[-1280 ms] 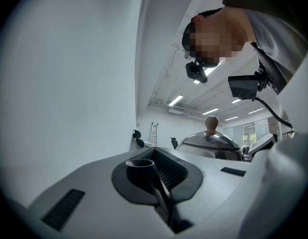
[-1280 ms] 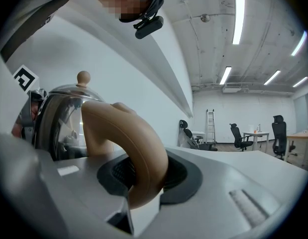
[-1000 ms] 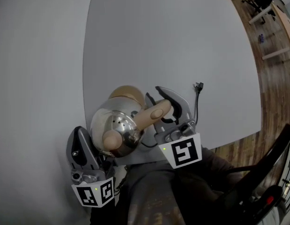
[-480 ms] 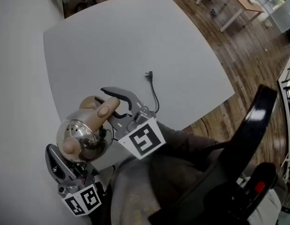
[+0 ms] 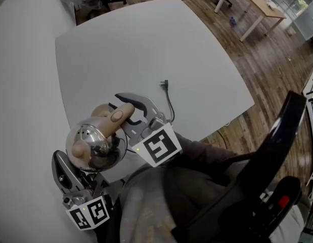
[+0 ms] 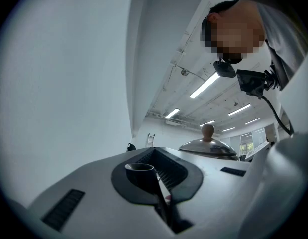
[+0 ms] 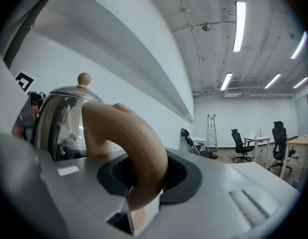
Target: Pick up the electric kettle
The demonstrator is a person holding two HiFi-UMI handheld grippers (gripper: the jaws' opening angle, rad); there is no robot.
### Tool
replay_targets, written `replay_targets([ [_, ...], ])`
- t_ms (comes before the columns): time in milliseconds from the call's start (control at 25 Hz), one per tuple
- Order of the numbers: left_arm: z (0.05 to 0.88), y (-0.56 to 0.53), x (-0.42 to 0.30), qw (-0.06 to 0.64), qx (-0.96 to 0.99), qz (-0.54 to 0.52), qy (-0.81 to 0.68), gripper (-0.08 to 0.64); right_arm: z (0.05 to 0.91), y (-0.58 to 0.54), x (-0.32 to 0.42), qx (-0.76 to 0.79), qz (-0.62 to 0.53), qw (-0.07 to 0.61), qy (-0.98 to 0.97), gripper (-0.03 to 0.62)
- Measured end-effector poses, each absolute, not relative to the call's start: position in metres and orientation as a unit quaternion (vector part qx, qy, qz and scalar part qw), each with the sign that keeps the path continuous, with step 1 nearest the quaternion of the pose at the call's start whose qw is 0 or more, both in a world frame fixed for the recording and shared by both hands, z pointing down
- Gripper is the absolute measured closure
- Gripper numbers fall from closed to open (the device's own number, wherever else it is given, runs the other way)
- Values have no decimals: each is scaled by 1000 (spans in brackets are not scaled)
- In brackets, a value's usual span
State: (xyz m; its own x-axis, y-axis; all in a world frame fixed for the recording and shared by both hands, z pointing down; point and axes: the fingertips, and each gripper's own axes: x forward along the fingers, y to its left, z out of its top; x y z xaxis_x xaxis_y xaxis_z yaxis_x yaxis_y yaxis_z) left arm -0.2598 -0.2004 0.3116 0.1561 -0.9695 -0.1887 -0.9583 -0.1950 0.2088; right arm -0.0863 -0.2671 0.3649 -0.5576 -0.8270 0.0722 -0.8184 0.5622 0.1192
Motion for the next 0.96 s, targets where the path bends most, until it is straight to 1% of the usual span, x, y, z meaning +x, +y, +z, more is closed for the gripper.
replay_targets([
  [320, 319, -199, -260, 22, 758, -141, -636, 561, 371, -268, -87, 464, -38, 63, -883, 500],
  [960, 307, -196, -260, 30, 756, -125, -641, 561, 365, -265, -88, 465, -20, 64, -883, 500],
])
